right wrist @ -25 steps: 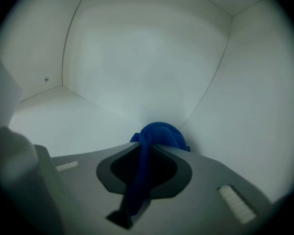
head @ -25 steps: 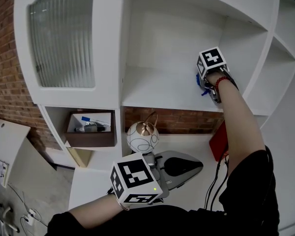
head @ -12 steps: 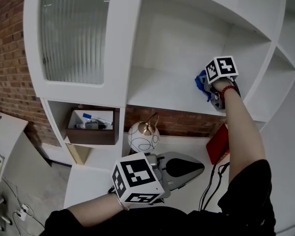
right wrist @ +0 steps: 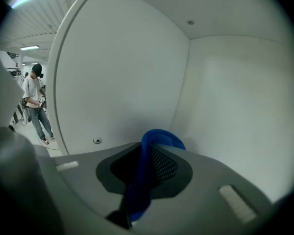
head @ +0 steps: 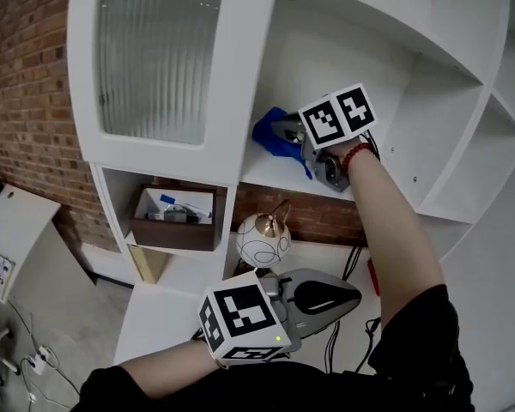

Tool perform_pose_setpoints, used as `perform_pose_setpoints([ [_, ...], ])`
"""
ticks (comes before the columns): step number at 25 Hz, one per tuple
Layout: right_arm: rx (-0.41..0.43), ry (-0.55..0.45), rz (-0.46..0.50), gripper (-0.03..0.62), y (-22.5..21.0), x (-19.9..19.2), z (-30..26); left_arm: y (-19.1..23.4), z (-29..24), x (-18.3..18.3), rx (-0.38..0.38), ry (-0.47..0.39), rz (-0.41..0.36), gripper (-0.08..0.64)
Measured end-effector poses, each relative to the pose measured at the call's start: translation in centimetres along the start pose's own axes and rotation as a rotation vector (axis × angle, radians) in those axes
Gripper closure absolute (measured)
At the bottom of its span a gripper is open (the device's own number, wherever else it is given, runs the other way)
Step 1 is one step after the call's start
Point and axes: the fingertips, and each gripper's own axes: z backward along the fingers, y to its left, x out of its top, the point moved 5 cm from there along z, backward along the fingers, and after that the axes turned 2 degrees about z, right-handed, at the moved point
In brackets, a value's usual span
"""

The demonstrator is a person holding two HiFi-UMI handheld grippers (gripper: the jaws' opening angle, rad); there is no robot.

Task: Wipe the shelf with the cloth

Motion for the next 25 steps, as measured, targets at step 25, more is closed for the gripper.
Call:
perform_pose_setpoints([
  [25,-0.222,0.360,-0.030,0.543,-1.7,-3.7,0.4,-1.3,-0.2,-0.5,0.044,0.025,-0.038,0.561],
])
